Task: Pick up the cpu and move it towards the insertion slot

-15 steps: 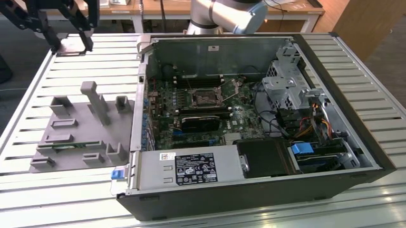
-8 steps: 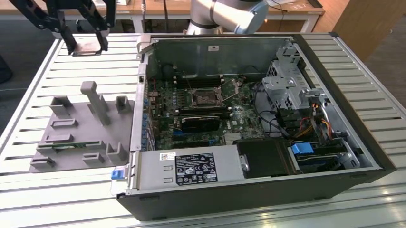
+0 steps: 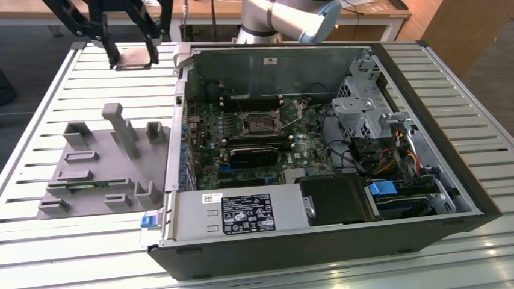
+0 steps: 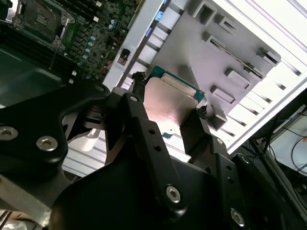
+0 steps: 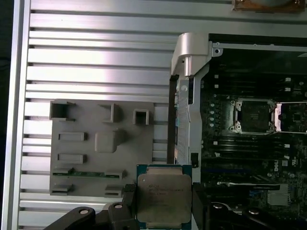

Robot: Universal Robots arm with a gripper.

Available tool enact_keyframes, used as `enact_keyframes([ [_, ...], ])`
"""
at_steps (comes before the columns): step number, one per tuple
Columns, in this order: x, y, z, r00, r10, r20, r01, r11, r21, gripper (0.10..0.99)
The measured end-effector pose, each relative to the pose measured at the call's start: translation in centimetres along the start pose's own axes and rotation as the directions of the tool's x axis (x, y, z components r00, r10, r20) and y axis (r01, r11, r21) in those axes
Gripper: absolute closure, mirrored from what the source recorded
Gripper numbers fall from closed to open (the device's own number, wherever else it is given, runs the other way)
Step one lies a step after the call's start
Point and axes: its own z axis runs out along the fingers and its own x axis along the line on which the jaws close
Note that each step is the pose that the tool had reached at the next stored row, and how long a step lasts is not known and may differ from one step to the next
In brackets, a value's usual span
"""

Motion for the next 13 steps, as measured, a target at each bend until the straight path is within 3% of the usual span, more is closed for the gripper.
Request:
enact_keyframes([
  [13, -4.81, -0.09, 0.03, 1.0, 0.0, -0.0003, 0.0, 1.0, 0.0, 0.545],
])
